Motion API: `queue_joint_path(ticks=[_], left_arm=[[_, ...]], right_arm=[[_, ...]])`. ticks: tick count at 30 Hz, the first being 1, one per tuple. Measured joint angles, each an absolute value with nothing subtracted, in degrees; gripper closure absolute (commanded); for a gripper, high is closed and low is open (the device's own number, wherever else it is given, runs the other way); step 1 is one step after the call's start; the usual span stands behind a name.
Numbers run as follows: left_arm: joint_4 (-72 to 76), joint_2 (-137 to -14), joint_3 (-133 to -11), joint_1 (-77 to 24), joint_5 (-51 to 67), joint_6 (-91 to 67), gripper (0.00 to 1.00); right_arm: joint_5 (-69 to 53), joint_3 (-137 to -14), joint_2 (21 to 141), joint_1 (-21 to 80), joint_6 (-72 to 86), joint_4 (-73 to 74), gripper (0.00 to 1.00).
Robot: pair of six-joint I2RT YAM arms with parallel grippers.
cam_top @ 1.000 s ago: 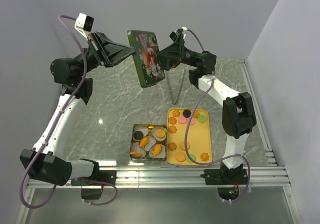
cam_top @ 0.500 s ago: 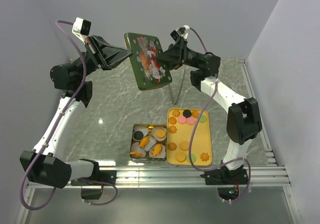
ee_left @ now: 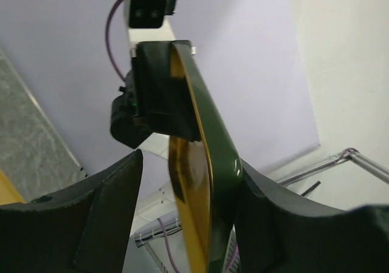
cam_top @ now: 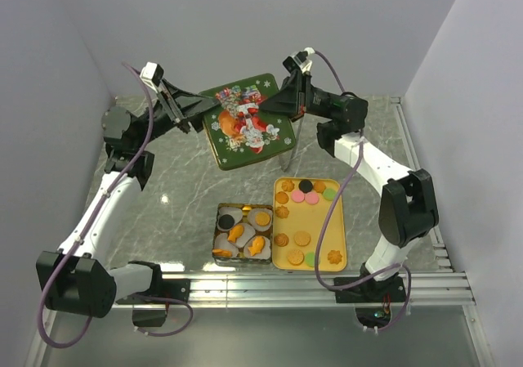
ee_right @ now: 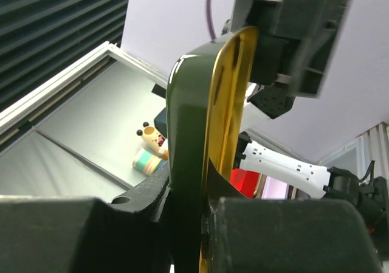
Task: Pack the cookies
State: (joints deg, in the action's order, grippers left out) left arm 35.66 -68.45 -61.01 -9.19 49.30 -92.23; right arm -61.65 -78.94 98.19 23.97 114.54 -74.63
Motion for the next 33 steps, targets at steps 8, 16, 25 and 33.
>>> queue_joint_path(ticks=[8,16,25,33], left_arm=[[22.24,-66.76,-59.35,-7.88,49.39,-82.59,0.07],[-1.72,-65.19,-62.50,-3.68,47.37,-65.10,0.01],[-27.00,-60.53,-56.34,-4.47,34.87,-40.71,0.12],[-38.92,-57.56,-46.46,-13.10,23.31,-32.45,0.15]], right_arm=[[-64.34,-72.29,96.25,23.11,114.56,-74.17,1.00],[-69.01,-67.57,84.73,16.05,95.53,-46.30,1.00],[-60.55,-74.19,81.87,8.67,59.13,5.02,1.00],[-57.19,-74.19,81.87,6.15,50.33,18.37,1.00]])
